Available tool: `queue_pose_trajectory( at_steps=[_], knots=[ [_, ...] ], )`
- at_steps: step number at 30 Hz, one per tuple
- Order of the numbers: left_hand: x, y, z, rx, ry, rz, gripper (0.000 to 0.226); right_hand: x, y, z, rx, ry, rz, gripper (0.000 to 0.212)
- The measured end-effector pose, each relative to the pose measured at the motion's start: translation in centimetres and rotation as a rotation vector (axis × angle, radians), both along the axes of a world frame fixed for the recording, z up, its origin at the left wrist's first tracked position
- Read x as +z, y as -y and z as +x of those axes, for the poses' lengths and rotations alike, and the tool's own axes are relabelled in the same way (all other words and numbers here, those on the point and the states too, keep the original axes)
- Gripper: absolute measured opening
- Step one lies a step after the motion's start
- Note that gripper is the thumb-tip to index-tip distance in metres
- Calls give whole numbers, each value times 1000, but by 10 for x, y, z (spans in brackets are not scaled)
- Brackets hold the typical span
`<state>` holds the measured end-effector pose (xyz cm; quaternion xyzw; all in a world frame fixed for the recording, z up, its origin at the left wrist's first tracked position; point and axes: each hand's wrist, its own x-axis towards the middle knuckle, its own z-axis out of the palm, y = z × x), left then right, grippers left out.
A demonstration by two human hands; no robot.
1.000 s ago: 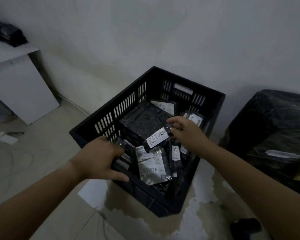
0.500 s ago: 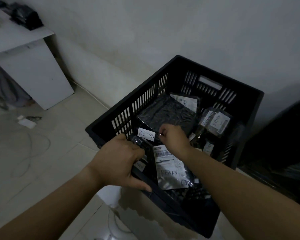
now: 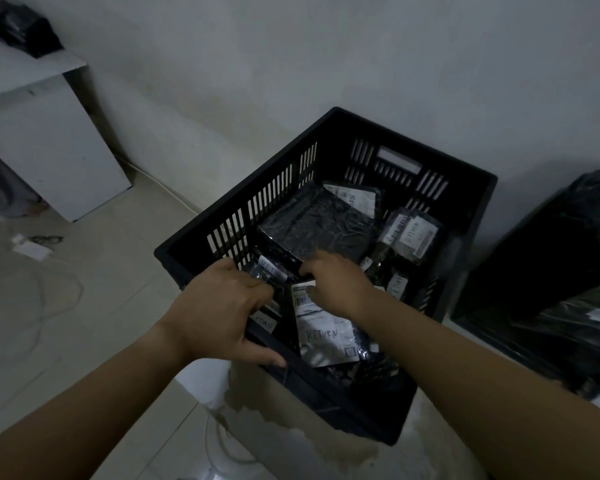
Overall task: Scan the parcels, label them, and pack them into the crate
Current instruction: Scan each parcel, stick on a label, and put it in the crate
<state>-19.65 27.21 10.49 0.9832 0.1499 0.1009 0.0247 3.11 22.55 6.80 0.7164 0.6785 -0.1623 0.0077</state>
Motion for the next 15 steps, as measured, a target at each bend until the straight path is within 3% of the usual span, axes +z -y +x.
queue_pose_trajectory(
  at_steps=[6, 10, 15],
  knots=[
    [7, 1, -13, 42, -63, -53, 75, 54, 66, -3, 70, -168, 111, 43],
    [11, 15, -17, 26, 47, -151, 78, 81, 151, 15, 61, -267, 293, 44],
    [25, 97, 39, -52, 223, -314, 58, 72, 290, 64, -206, -241, 225, 47]
  ],
)
